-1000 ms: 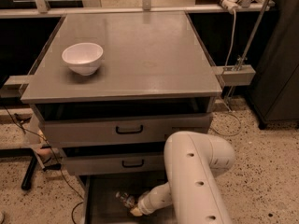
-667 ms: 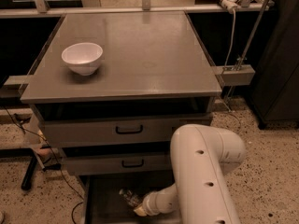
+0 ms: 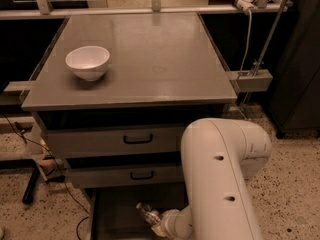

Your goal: Pick blue plastic bottle from bottom drawer and place on counter

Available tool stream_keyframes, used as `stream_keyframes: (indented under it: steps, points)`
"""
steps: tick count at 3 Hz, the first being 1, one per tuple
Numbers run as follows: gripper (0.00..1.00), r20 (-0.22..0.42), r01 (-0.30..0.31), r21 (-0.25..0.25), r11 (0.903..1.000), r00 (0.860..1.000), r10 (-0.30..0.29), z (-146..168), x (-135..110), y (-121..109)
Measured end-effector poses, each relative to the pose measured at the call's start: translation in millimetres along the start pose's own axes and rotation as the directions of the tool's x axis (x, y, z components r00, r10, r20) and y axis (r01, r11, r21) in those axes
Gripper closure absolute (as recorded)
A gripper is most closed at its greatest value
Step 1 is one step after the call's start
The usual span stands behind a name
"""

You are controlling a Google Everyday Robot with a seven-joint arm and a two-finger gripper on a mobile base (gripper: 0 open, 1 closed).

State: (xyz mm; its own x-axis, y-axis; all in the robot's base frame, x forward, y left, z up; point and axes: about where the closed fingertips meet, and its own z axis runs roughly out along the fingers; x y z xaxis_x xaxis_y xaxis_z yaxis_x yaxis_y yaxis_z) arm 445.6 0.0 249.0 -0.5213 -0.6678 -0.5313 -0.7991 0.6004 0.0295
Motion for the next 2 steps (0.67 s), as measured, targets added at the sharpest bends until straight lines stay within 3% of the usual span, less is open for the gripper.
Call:
stream_keyframes:
  steps: [1,2]
  points:
    - [1.0,0.016,0.005,0.001,1.0,1.0,-0.005,-7,-3,0]
    - [1.0,0.035,-0.019,0.004,0.9998,0.999,0.019,-43,0,3]
